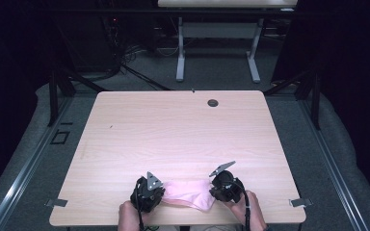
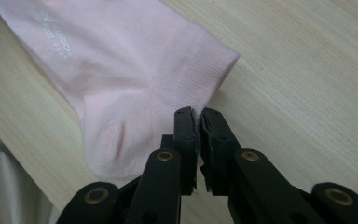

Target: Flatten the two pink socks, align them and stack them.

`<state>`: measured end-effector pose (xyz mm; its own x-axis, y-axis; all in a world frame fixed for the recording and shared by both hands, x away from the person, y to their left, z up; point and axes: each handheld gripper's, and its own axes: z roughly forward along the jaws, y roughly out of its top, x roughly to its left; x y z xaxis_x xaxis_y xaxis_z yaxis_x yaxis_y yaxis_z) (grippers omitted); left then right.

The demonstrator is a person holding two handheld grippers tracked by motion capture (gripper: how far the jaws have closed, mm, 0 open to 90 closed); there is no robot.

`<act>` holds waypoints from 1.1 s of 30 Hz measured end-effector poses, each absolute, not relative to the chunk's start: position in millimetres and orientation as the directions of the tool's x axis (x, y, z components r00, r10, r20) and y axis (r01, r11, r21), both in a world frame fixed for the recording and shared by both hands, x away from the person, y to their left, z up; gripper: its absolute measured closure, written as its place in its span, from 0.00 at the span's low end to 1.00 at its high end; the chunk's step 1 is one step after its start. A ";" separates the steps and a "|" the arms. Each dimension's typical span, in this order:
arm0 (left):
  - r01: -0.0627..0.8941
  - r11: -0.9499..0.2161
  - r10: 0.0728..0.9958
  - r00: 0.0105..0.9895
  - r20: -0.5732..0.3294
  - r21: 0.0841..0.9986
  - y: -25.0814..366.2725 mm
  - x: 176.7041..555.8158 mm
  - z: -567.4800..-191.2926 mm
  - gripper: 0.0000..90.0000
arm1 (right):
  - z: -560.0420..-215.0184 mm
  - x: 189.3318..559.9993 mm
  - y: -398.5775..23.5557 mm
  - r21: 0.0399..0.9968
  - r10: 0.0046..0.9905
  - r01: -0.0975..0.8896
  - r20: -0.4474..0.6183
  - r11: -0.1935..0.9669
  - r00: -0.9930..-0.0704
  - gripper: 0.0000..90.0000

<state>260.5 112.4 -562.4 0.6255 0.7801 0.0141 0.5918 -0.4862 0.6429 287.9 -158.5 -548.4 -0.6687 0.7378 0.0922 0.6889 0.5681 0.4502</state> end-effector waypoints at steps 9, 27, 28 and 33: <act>0.566 -0.452 0.795 0.606 0.024 0.689 117.3 257.7 -558.7 0.63 | -548.5 288.9 -161.5 0.482 0.720 0.663 0.090 0.573 -0.688 0.79; 0.553 -0.395 0.847 0.529 0.057 0.734 161.6 263.3 -538.3 0.12 | -524.9 280.8 -209.5 0.667 0.772 0.610 0.082 0.428 -0.631 0.15; 0.557 -0.389 0.851 0.522 0.055 0.734 165.2 264.2 -538.6 0.11 | -525.6 280.5 -214.0 0.670 0.779 0.612 0.080 0.420 -0.622 0.14; 0.592 -0.370 0.879 0.473 0.063 0.716 185.7 267.5 -547.0 0.04 | -534.9 279.0 -237.4 0.657 0.832 0.652 0.067 0.378 -0.551 0.06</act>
